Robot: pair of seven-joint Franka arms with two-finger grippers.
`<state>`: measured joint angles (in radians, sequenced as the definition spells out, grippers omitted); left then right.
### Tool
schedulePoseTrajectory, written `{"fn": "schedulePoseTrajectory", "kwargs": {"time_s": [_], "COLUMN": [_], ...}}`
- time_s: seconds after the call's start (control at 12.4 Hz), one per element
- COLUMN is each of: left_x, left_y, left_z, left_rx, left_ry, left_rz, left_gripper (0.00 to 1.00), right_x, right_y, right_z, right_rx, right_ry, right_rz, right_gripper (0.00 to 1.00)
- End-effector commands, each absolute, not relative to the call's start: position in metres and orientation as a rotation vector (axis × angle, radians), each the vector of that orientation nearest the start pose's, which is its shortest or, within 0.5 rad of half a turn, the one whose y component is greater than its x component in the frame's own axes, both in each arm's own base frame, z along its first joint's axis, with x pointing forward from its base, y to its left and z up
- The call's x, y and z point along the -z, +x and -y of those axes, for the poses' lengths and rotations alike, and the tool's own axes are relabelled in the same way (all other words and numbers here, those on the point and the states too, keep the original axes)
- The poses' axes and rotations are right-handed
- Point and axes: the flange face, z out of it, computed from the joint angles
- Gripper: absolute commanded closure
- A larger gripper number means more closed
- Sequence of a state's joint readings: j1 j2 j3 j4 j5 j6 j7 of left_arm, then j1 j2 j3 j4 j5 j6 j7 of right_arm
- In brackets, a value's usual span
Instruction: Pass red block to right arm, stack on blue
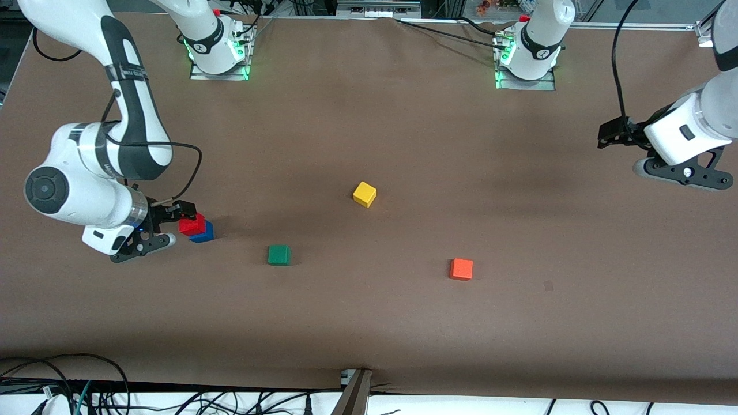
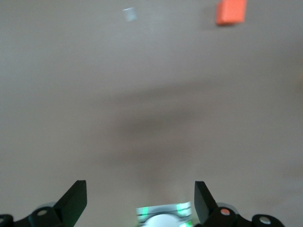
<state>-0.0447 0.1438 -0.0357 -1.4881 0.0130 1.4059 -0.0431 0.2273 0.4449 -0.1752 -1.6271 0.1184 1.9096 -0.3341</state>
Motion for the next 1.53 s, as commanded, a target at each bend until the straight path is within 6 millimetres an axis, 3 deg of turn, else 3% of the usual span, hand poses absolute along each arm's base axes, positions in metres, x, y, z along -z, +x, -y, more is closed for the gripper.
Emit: {"fn": "schedulePoseTrajectory", "kwargs": {"time_s": [0.0, 0.16, 0.32, 0.4, 0.56, 0.72, 0.8, 0.96, 1.13, 1.45], "left_x": [-0.570, -0.564, -0.568, -0.572, -0.580, -0.588, -0.597, -0.604, -0.597, -0.615], "left_y": [0.565, 0.574, 0.577, 0.579, 0.579, 0.578, 0.579, 0.583, 0.589, 0.601], "left_z": [0.044, 0.024, 0.019, 0.019, 0.019, 0.023, 0.023, 0.018, 0.010, -0.006], "left_rx": [-0.250, -0.178, -0.122, -0.108, -0.073, -0.052, -0.023, 0.015, 0.000, 0.057], "left_ry": [-3.074, -3.084, -3.107, -3.113, -3.071, -3.076, -3.084, -3.118, -3.138, -3.141], "left_rz": [0.435, 0.470, 0.294, 0.224, 0.164, 0.135, 0.127, 0.152, 0.190, 0.232], "left_gripper": [0.00, 0.00, 0.00, 0.00, 0.00, 0.00, 0.00, 0.00, 0.00, 0.00], "right_x": [-0.399, -0.442, -0.479, -0.487, -0.520, -0.532, -0.552, -0.572, -0.583, -0.621], "right_y": [0.654, 0.645, 0.633, 0.628, 0.615, 0.604, 0.597, 0.583, 0.559, 0.529], "right_z": [-0.056, -0.057, -0.044, -0.035, -0.026, -0.031, -0.034, -0.037, -0.034, -0.024], "right_rx": [-0.318, -0.399, -0.438, -0.455, -0.424, -0.482, -0.448, -0.395, -0.359, -0.274], "right_ry": [-3.007, -2.990, -2.986, -2.986, -3.000, -3.065, -3.094, -3.085, -3.073, -3.080], "right_rz": [0.540, 0.563, 0.539, 0.517, 0.482, 0.369, 0.321, 0.330, 0.357, 0.340], "right_gripper": [0.00, 0.00, 0.00, 0.00, 0.00, 0.00, 0.00, 0.00, 0.00, 0.00]}}
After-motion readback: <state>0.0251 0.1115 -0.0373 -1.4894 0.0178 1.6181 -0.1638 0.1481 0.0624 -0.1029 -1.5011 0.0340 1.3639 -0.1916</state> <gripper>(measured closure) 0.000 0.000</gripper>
